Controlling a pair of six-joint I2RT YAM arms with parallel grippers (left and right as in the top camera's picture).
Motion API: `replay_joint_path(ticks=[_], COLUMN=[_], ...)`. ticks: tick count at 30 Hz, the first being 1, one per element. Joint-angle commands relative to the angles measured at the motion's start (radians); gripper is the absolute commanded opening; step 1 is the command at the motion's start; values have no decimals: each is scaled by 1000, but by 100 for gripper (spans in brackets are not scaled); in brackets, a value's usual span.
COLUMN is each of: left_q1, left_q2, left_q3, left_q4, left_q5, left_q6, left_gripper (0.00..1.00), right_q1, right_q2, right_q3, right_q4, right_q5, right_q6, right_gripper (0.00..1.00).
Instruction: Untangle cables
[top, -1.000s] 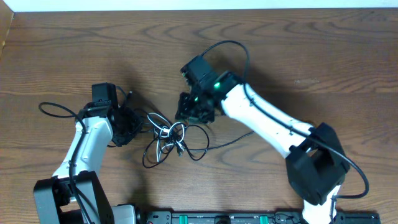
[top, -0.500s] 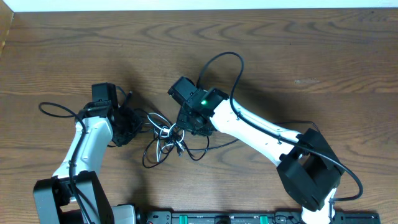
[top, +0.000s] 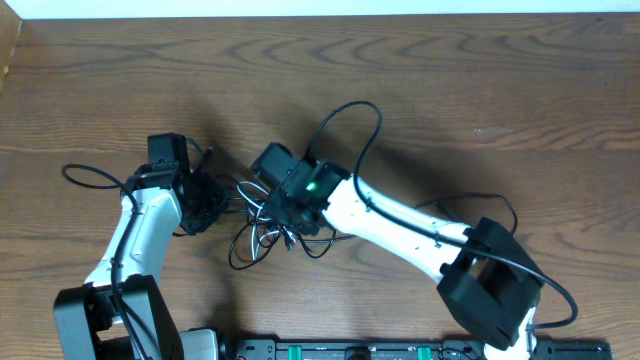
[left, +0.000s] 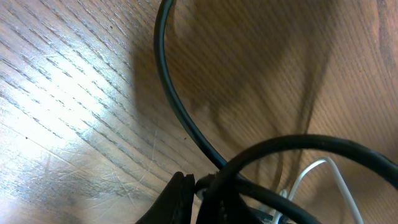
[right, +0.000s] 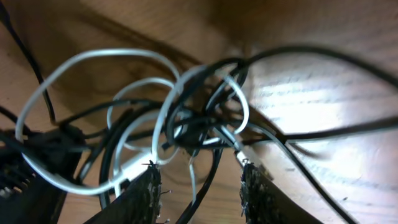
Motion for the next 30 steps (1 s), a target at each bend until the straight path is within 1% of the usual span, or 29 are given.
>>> replay_joint_path(ticks=[1,13,17,20,27,30], left_q1=[-2,-2,-2,-2,-2,-2], left_q2=[3,3,3,3,3,3], left_q3=[-6,-6,-6,-6,-6,-6], left_q4=[0,0,1,0,1,1], left_q5=[-10,-10,-10,-10,-10,-10], left_q6=[14,14,14,14,14,14], left_gripper=[13,14,14,14,14,14], right_q1=[23,32,35,37,37,39], right_q2=[-3,-3,-3,-3,-3,-3], right_q3=[-8,-18,-50,-82,-134,-138], right_q4=[2,5,58,102,227,239], right_q5=[101,171,171,171,171,179], right_q6=[66,66,72,106,107,107], right_gripper=[38,37,36,36,35,34])
